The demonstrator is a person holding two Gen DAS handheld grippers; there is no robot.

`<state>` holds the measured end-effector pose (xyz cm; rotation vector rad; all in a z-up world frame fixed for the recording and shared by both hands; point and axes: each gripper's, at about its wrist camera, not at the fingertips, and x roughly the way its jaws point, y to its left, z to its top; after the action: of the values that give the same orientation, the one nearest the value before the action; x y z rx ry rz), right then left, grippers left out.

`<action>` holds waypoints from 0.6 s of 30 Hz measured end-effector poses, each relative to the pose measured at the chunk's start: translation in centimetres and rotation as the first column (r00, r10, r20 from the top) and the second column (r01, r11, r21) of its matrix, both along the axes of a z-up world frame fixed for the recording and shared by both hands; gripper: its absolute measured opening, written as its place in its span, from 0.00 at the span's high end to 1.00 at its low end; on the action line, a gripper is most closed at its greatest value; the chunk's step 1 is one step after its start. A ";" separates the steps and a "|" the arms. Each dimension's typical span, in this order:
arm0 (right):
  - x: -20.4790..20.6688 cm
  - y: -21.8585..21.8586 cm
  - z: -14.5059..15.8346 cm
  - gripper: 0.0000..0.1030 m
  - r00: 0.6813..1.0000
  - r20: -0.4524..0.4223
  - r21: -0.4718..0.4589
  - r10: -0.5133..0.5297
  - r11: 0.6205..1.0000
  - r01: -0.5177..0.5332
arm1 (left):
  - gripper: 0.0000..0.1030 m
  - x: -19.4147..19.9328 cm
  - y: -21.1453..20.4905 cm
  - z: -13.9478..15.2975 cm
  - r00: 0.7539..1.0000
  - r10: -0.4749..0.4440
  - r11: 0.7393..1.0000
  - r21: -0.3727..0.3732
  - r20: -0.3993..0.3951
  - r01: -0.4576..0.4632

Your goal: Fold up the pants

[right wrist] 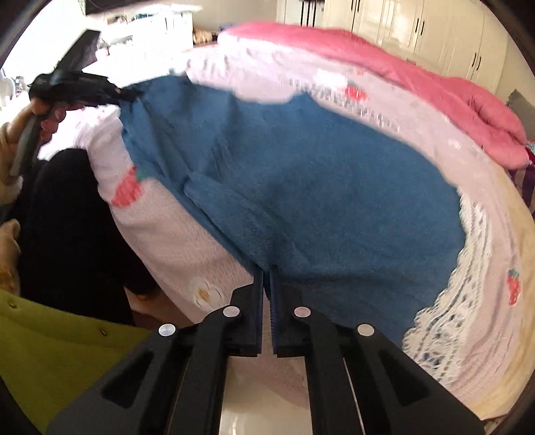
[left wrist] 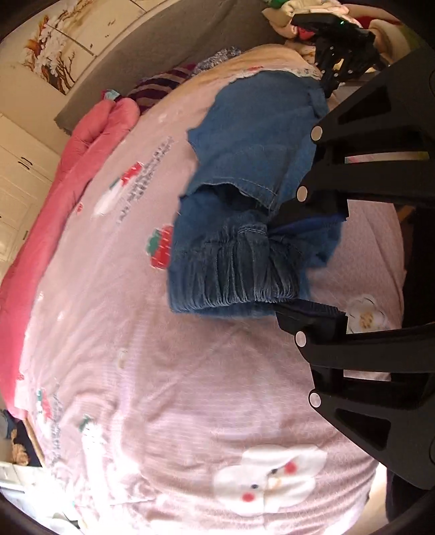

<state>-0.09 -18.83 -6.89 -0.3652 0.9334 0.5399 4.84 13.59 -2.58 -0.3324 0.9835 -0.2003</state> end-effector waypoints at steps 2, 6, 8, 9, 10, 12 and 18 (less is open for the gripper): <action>0.0 0.2 -0.7 0.97 1.000 0.004 -0.002 -0.003 1.000 0.003 | 0.74 -0.4 -0.1 -1.1 1.000 -0.013 1.000 0.006 -0.026 0.013; 0.0 -0.4 -0.5 0.93 1.000 -0.024 0.036 -0.007 0.999 0.008 | 0.74 -1.0 0.0 -1.8 0.999 -0.034 0.999 0.007 -0.041 0.034; -0.1 -0.9 0.2 0.80 0.998 -0.059 0.091 -0.001 0.996 0.006 | 0.72 -1.1 -0.1 -1.5 0.999 -0.037 0.999 0.010 -0.036 0.038; -0.3 -1.2 0.7 0.76 0.998 -0.055 0.119 0.002 0.993 0.005 | 0.71 -1.3 -0.1 -1.3 0.999 -0.036 0.999 0.013 -0.030 0.037; -0.6 -1.7 1.6 0.73 0.999 -0.043 0.153 0.000 0.988 0.007 | 0.67 -1.5 -0.2 -1.0 0.999 -0.039 0.999 0.020 -0.027 0.039; -0.8 -2.9 3.0 0.63 1.000 -0.020 0.214 -0.018 0.977 0.022 | 0.56 -1.7 -0.3 -0.5 0.999 -0.041 0.999 0.034 -0.015 0.042; 0.3 -8.6 6.7 0.43 0.967 0.063 0.310 -0.246 0.926 0.215 | 0.41 -3.2 -0.3 3.2 0.997 -0.014 0.990 0.138 0.075 0.003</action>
<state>0.24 -27.39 -0.17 -0.0052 0.7692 0.4339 1.63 13.33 0.65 -0.1926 0.9191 -0.1505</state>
